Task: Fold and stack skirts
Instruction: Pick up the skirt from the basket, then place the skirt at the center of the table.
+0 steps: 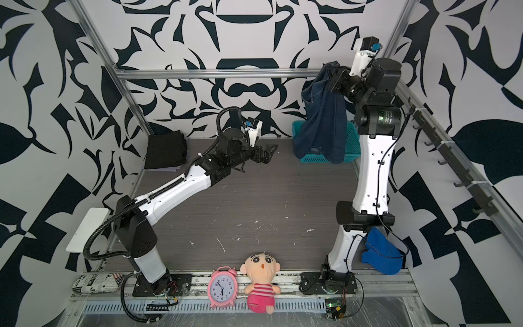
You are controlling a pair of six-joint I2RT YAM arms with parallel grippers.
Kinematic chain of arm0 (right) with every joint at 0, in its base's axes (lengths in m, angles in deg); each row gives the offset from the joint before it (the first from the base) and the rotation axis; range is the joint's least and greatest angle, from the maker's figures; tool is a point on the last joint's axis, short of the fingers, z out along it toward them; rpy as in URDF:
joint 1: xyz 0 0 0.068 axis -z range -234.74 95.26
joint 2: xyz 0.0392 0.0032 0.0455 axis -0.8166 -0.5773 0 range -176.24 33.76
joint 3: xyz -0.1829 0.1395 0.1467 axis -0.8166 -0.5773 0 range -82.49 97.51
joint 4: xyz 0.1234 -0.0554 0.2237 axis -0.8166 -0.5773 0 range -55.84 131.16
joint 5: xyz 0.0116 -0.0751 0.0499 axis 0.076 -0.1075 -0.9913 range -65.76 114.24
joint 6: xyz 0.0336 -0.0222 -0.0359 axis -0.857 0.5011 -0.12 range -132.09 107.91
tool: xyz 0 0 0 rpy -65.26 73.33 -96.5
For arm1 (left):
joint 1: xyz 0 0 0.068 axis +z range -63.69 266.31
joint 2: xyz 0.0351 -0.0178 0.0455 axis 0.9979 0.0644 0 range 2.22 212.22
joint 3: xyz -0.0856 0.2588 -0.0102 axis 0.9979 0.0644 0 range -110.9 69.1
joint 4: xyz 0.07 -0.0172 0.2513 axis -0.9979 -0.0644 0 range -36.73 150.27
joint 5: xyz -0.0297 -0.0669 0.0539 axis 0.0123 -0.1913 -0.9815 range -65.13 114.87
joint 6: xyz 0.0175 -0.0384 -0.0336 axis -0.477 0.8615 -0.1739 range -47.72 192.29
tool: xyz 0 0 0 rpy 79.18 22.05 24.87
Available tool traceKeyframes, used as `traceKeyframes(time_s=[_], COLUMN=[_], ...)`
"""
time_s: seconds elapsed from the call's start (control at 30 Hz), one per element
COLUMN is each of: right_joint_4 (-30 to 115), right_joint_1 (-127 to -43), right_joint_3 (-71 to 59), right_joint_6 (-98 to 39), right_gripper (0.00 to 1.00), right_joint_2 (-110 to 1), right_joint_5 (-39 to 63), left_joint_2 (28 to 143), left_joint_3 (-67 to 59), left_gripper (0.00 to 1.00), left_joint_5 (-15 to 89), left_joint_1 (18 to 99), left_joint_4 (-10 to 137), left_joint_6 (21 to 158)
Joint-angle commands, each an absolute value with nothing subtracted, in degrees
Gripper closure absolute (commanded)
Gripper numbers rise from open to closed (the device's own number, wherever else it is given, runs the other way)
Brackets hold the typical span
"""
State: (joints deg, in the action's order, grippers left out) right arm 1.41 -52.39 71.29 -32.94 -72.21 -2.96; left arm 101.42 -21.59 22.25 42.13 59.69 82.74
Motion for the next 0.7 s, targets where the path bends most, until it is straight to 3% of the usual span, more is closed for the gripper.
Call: traceKeyframes(time_s=[0.0,0.2,0.4,0.67], right_joint_4=[8.35,14.39,27.23,31.86], right_joint_1=[-55.66,-57.71,-62.17,-72.84], right_joint_3=[68.84,54.68,32.13,23.97], right_joint_6=[-30.74,-32.26,-36.34,-35.38], right_gripper=[1.0,1.0,1.0,1.0], right_joint_2=[-64.57,-52.52,-43.73,-55.34], right_joint_5=[-4.47,-4.62,-9.35,-11.92], left_joint_2=[93.89,88.48,88.18,86.18], left_joint_3=[-17.71,-12.54,-9.01,-6.67], left_gripper=[0.01,0.0,0.01,0.0], left_joint_5=[19.74,15.11,13.35,4.41], left_joint_1=[42.01,42.01,42.01,42.18], left_joint_4=[64.72,67.26,71.29,67.86], left_joint_6=[81.53,78.37,77.27,73.35])
